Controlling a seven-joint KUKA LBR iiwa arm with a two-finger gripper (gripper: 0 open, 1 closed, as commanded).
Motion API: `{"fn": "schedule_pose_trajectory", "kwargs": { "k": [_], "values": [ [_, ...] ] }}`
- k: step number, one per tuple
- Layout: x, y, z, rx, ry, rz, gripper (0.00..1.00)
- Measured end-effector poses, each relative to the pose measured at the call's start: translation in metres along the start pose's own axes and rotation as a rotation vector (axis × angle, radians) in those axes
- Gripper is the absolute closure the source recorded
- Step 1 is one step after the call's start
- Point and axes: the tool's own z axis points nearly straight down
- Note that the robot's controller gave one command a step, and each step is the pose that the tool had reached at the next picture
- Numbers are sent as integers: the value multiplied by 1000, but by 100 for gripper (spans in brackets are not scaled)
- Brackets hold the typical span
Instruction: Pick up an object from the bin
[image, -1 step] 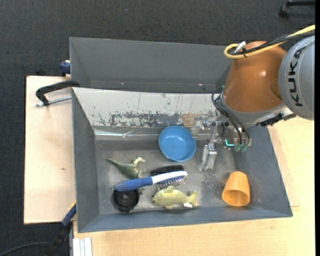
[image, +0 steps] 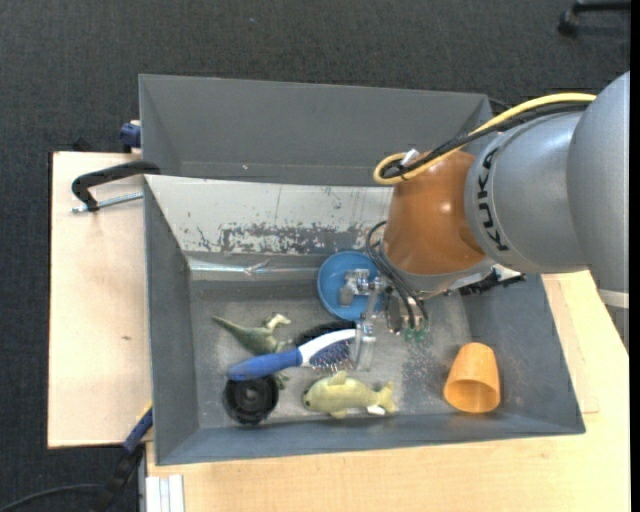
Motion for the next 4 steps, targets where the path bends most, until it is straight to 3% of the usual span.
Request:
{"fn": "schedule_pose_trajectory", "kwargs": {
  "k": [1,2,3,4],
  "values": [
    [-4,0,-7,-1,-13,1,100],
    [-23,-11,-142,-2,-21,0,100],
    [-21,-10,-137,-1,-11,0,0],
    [-12,-24,1,2,-3,-244,0]
  ]
}}
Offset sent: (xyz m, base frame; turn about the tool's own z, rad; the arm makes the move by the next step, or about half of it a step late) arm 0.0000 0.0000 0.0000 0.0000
